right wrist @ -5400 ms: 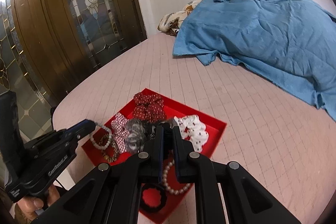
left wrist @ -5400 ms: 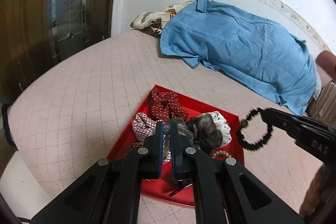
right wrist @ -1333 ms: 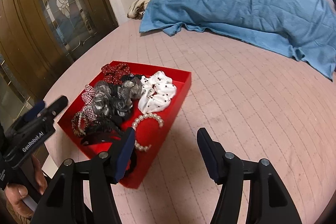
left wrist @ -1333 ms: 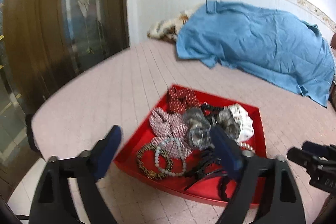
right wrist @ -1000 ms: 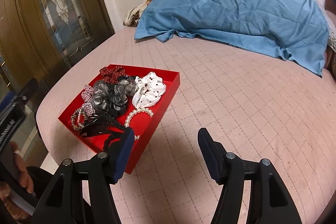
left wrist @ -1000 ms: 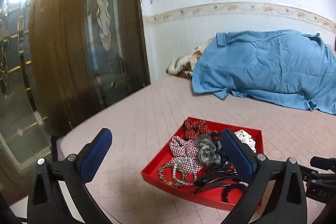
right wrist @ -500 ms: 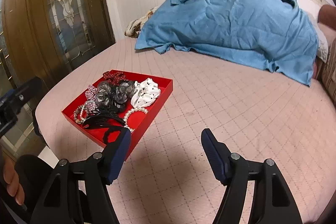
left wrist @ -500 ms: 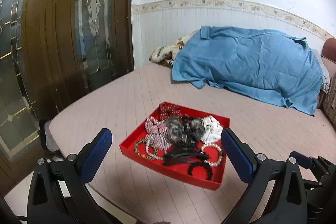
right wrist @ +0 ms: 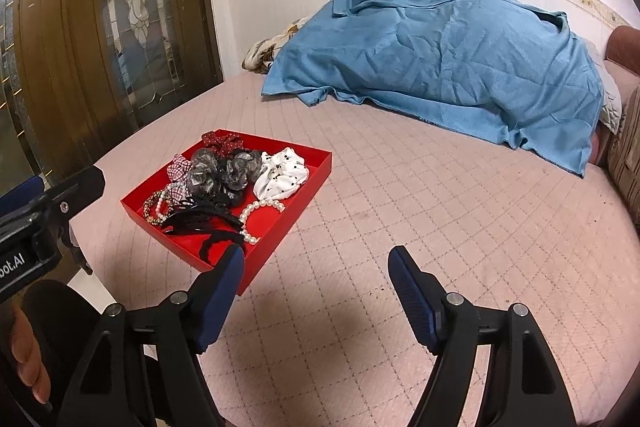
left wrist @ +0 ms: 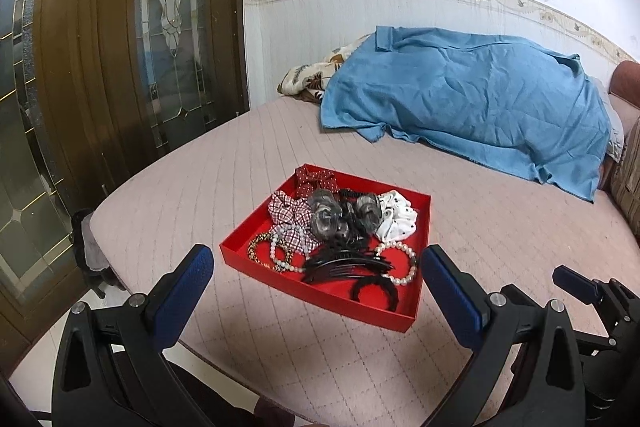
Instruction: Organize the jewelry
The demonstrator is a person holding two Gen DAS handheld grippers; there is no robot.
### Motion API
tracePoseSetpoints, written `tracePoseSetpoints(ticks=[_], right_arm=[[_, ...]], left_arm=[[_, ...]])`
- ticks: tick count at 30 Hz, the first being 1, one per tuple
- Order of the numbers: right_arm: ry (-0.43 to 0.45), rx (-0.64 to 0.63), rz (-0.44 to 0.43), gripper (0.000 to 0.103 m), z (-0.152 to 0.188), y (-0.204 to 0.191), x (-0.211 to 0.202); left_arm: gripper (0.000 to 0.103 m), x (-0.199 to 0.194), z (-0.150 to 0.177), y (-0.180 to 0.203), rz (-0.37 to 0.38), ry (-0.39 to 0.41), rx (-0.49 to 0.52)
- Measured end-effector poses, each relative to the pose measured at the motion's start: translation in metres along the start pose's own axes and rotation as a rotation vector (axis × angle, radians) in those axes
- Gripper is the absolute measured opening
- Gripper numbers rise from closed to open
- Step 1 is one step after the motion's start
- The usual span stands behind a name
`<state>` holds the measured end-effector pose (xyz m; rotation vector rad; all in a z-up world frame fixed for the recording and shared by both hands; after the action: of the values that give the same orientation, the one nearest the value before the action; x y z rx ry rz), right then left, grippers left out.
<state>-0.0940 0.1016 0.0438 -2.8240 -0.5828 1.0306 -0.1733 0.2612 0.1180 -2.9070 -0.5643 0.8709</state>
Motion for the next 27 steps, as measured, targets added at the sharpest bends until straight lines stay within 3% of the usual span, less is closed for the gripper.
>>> tracePoseSetpoints(ticks=[27], right_arm=[[-0.018, -0.007, 0.011, 0.082, 0.009, -0.006, 0.008]], left_arm=[[0.103, 0.019, 0.023, 0.008, 0.062, -0.098, 0.002]])
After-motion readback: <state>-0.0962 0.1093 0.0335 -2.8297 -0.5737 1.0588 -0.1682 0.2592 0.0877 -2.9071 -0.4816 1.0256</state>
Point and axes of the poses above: each gripper's, at about its wrist camera, not at the fingertips, and x roughly the way its jaws point, y to its right, z to its underside, the point moved 10 cm from there along x, roughly the way its jaws point, and after that the axes turned 11 degrees about x, right-handed, at the moved point
